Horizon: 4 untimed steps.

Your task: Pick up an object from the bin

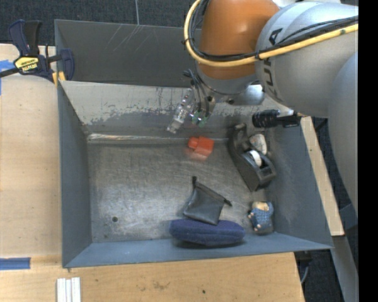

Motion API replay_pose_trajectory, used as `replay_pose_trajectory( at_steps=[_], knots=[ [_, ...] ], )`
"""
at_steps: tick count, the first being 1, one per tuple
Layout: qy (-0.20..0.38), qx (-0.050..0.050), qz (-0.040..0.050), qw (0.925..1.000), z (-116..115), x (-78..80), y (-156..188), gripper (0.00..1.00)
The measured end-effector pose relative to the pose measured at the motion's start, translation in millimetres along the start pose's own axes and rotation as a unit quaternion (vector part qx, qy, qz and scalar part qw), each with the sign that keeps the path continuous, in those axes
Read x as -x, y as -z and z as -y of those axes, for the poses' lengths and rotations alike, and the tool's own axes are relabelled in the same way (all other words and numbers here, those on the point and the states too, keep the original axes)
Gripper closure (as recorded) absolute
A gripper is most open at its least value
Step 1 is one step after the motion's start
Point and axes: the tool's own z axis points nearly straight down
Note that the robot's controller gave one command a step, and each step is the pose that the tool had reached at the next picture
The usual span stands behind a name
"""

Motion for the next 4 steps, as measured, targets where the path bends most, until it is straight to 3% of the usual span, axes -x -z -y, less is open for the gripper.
replay_pose_trajectory(
  at_steps=[1, 2, 3, 4],
  knots=[
    [-0.059, -0.005, -0.0063, 0.9982, -11, -50.6, -94, 1.00],
    [0.052, -0.002, -0.0042, 0.9986, 2, -90.3, -65, 1.00],
    [0.102, -0.001, -0.0018, 0.9948, 20, -60.4, -70, 1.00],
    [0.102, -0.001, -0.0021, 0.9948, 19, -61.4, -70, 0.00]
  ],
)
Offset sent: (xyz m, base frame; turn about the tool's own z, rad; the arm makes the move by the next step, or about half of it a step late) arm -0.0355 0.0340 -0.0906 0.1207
